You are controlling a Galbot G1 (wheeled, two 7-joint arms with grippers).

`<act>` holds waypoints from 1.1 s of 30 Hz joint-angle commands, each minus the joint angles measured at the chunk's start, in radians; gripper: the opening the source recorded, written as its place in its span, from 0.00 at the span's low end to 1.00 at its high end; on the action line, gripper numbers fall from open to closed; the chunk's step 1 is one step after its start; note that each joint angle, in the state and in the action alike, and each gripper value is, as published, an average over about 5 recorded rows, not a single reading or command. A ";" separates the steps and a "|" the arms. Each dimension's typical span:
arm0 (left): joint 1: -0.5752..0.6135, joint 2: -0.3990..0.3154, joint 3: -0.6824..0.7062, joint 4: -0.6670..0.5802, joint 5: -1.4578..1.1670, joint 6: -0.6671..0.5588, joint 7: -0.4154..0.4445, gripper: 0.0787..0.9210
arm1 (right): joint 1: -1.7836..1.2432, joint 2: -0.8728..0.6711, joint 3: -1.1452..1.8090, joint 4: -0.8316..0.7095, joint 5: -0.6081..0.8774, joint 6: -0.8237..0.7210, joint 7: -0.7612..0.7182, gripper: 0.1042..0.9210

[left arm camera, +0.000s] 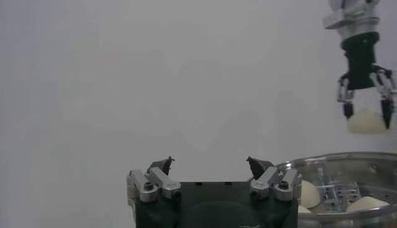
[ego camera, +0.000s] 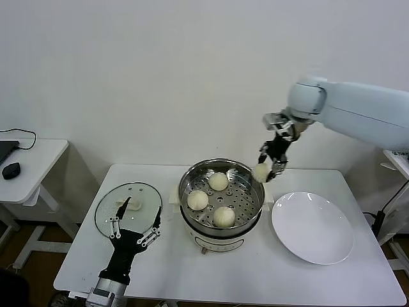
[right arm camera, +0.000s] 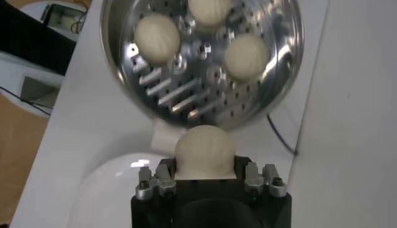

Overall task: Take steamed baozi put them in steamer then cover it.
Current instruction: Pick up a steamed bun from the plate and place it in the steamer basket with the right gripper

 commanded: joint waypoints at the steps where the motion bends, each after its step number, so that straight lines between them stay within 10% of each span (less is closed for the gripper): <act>1: -0.002 0.000 -0.002 0.003 -0.002 0.000 -0.001 0.88 | -0.044 0.145 -0.047 0.027 0.031 -0.053 0.055 0.65; 33: 0.001 -0.002 -0.030 0.008 -0.010 -0.003 -0.006 0.88 | -0.169 0.138 -0.030 -0.026 -0.048 -0.053 0.158 0.75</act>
